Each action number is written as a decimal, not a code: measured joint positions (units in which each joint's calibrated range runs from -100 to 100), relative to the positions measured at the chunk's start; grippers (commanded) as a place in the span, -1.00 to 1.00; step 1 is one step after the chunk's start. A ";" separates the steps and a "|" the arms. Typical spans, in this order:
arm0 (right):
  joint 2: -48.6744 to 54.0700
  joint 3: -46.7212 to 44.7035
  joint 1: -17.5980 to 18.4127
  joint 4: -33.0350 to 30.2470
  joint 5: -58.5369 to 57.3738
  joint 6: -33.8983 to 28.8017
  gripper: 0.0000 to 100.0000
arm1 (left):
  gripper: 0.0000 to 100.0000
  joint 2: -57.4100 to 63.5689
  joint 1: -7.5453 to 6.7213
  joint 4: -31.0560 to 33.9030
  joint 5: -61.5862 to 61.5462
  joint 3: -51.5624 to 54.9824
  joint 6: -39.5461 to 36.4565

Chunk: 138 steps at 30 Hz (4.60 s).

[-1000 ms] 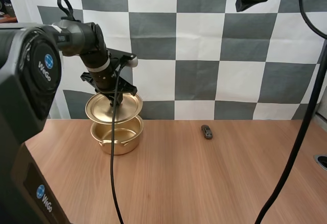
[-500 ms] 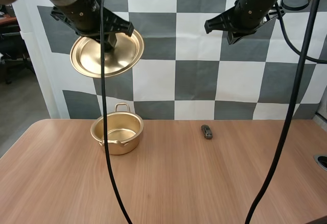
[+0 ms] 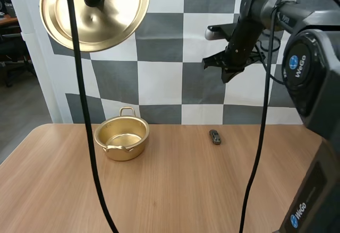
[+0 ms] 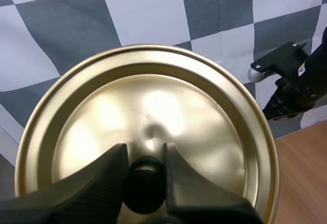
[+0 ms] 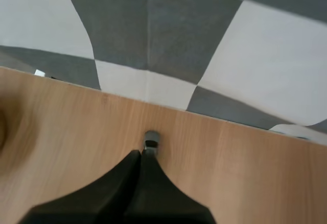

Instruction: Open the pot, put the car inside, and close it

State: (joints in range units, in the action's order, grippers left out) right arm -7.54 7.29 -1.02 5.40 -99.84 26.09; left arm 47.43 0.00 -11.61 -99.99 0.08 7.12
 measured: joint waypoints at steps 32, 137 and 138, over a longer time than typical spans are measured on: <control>-10.83 0.00 0.45 5.47 -0.16 2.65 1.00 | -1.00 0.00 0.45 0.01 0.00 0.00 0.91; -29.96 -5.26 -1.21 1.96 14.85 11.27 1.00 | -1.00 0.00 0.45 2.32 0.00 0.00 1.40; -30.43 -5.26 -1.21 1.96 14.63 11.27 1.00 | -1.00 0.00 0.45 2.64 0.00 0.00 1.40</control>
State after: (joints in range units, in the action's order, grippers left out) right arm -37.97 2.03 -2.23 7.36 -85.20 37.36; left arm 47.43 0.45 -8.96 -99.99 0.08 8.51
